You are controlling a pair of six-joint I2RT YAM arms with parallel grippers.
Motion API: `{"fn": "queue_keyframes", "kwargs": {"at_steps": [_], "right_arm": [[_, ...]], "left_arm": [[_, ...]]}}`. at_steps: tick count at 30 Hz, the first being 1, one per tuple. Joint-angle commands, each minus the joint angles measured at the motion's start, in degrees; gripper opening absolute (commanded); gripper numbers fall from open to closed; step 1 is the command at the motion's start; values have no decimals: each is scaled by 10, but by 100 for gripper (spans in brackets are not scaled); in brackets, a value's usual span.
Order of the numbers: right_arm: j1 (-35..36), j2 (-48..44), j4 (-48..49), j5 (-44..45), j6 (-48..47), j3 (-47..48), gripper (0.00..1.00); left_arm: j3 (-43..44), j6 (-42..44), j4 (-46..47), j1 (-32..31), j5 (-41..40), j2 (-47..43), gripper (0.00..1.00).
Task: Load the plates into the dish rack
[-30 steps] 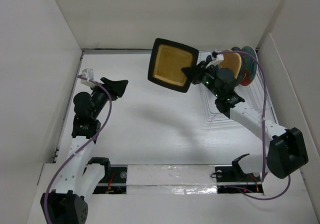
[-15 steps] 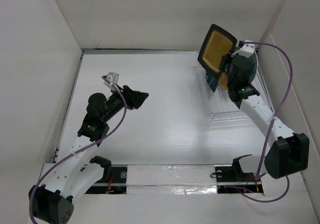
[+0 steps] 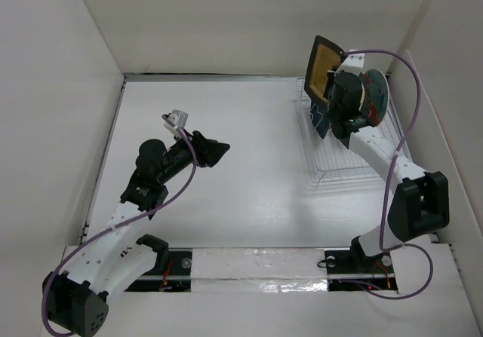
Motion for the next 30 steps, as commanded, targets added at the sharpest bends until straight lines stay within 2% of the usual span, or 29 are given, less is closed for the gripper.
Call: {"fn": "queue_keyframes", "kwargs": {"at_steps": [1,11,22,30], "right_arm": [[18,5,145,36,-53,65,0],[36,95,175,75,-138,116,0],[42,143,258,112,-204,104,0],[36,173,320,112,-210,62,0]], "left_arm": [[17,7,23,-4,16,5,52],[20,7,25,-4,17,19,52],[18,3,35,-4,24,29,52],[17,2,35,-4,26,29,52]]}}
